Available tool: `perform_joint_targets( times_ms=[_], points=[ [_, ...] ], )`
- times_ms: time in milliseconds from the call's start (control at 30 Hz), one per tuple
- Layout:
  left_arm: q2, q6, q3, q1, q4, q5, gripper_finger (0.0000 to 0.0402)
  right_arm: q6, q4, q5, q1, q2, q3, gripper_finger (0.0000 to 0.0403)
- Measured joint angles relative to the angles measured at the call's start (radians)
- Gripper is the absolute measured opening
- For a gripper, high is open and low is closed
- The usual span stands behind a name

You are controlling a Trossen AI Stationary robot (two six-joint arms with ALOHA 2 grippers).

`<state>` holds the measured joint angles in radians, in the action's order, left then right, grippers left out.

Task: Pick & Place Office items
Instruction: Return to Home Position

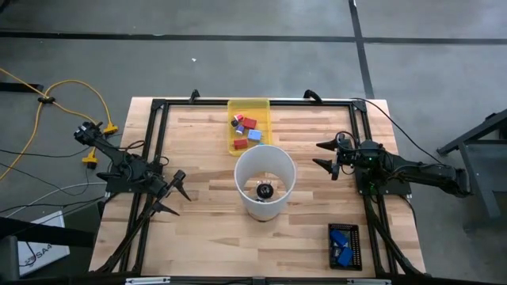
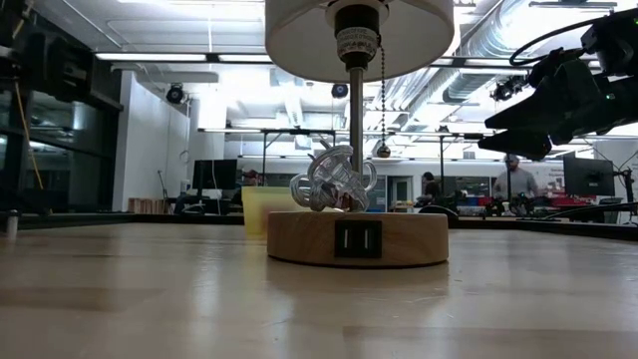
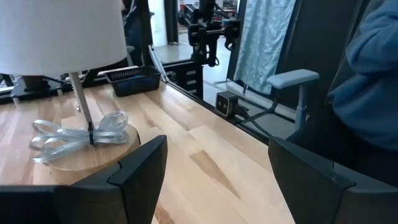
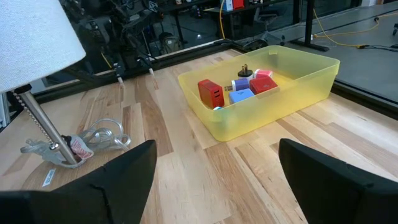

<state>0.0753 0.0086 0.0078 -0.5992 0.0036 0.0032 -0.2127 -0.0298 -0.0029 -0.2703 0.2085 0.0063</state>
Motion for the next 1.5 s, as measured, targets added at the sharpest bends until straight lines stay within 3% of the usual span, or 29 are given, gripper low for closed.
perform_joint_targets(
  times_ms=[1500],
  points=[
    [0.000,-0.008,0.000,-0.006,0.002,-0.001,0.0273,0.000,0.000,0.000,0.000,0.000,0.000,0.0325]
  ],
)
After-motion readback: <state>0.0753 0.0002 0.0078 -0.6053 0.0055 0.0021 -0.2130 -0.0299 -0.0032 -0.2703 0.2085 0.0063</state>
